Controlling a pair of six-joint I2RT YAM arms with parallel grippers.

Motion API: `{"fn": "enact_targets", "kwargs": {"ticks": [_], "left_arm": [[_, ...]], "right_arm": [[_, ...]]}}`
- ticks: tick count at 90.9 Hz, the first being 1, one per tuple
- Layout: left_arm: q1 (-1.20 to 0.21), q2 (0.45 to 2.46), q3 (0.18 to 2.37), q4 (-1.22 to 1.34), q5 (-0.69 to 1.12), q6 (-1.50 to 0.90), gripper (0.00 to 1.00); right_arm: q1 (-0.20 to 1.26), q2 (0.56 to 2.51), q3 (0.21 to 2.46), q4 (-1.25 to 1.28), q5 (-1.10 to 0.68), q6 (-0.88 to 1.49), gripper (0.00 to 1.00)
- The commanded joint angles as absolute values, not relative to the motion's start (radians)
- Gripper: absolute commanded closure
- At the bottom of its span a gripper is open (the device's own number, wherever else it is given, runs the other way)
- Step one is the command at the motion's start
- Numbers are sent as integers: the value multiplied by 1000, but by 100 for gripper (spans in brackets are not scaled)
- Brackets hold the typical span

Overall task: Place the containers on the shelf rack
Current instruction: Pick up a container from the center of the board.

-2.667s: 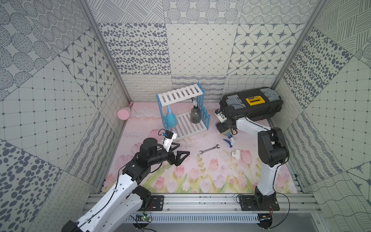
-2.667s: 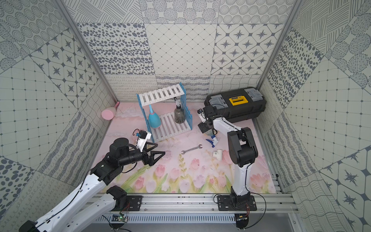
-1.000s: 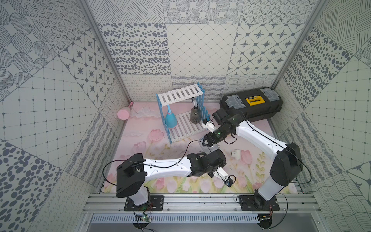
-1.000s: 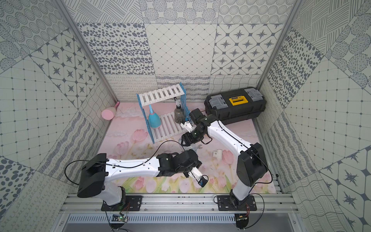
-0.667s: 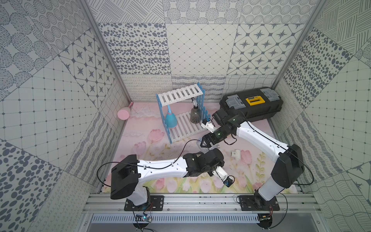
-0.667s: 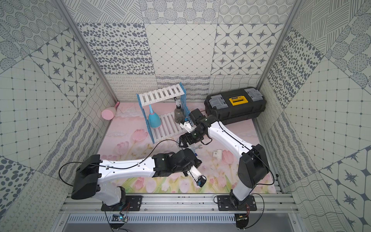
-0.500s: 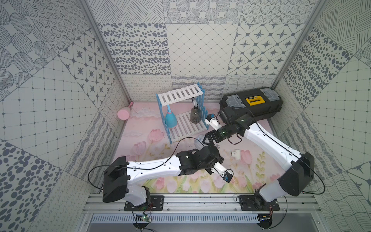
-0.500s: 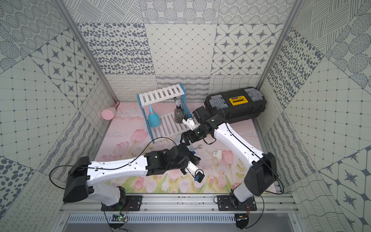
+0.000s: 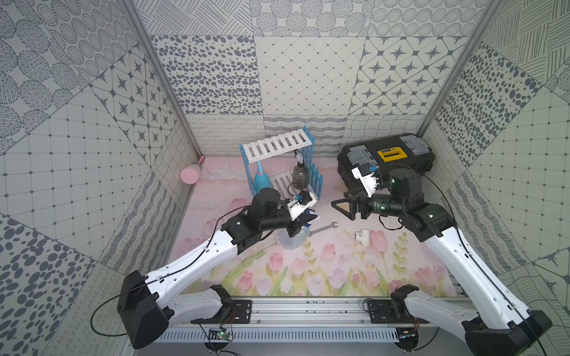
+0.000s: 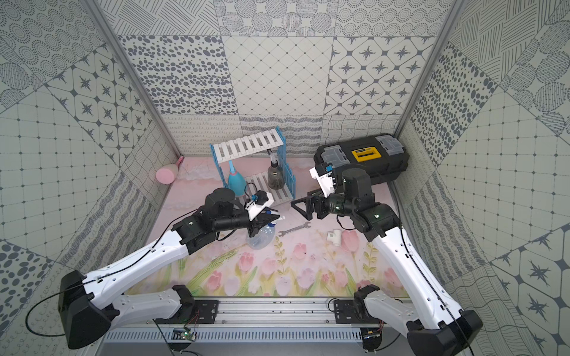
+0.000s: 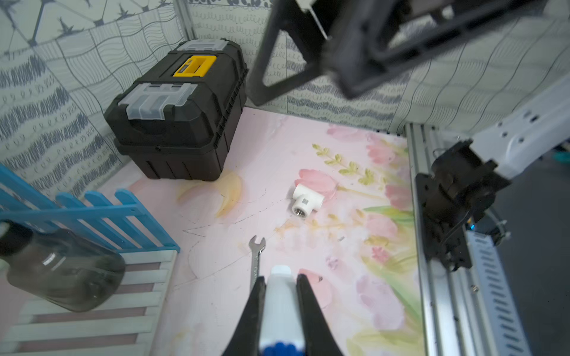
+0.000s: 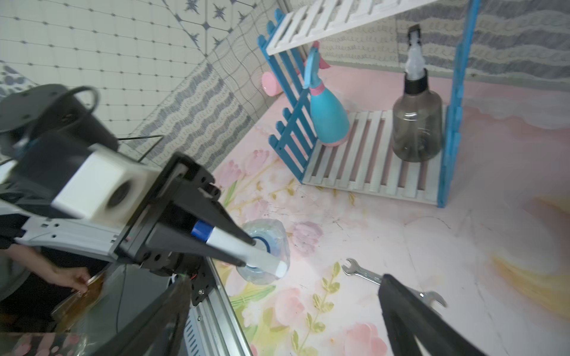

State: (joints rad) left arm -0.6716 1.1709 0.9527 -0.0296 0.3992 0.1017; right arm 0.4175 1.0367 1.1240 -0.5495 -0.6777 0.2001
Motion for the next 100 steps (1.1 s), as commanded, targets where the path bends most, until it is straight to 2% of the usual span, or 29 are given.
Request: {"fn": "enact_targets", "kwargs": {"ticks": [1, 10, 17, 40, 62, 73, 100], "left_arm": [[-530, 1169, 873, 500, 882, -782, 100], [-487, 1196, 838, 722, 942, -973, 100], [-473, 1215, 831, 813, 985, -1058, 100], [-463, 1215, 831, 857, 1030, -1112, 100], [-462, 1216, 844, 879, 1060, -1139, 100], [-462, 1199, 838, 826, 1055, -1100, 100], [-462, 1160, 835, 671, 1002, -955, 100]], "right_arm": [[420, 977, 1000, -163, -889, 259, 4], [435, 950, 865, 122, -948, 372, 6], [459, 950, 804, 221, -942, 400, 7], [517, 1002, 799, 234, -947, 400, 11], [532, 1038, 834, 228, -961, 424, 29], [547, 1075, 878, 224, -968, 460, 37], [593, 1112, 930, 236, -975, 501, 44]]}}
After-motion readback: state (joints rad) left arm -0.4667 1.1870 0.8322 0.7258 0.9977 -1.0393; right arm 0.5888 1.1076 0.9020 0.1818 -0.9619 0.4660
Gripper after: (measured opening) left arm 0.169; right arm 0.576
